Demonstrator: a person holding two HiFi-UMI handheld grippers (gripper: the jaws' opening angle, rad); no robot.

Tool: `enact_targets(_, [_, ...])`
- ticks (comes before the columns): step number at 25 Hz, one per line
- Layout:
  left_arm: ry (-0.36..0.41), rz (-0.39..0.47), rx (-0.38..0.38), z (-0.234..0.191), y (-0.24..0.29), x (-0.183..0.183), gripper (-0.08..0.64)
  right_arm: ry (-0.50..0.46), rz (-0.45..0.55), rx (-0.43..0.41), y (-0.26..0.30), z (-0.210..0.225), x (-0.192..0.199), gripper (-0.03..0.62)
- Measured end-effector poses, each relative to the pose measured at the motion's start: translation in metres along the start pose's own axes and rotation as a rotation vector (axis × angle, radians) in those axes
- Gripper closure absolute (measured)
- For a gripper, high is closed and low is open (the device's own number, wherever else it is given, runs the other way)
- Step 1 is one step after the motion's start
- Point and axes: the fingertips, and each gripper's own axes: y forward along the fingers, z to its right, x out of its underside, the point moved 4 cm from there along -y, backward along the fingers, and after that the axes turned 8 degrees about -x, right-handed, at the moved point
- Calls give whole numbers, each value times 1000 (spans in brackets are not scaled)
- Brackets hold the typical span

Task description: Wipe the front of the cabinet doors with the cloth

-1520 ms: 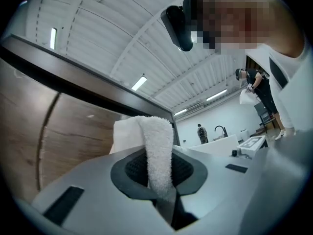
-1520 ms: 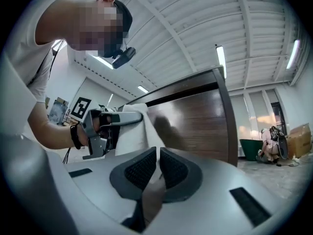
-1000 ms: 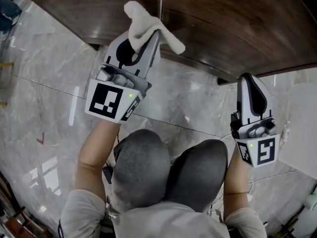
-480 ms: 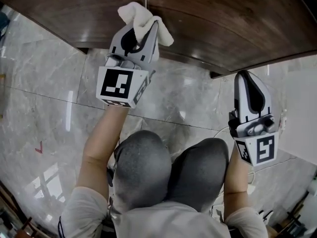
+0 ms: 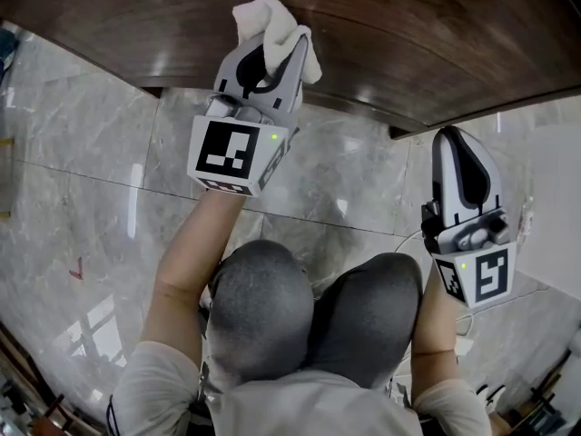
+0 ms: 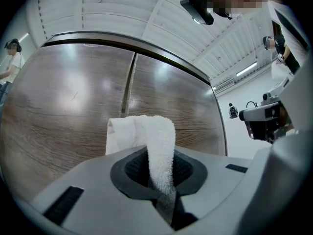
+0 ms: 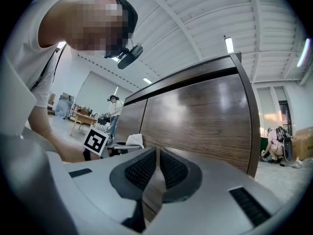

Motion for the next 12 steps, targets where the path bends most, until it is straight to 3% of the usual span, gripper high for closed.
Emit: enact_targets(12, [40,1,85,52,16,-1,497,31,31,14,-16,15,5,546])
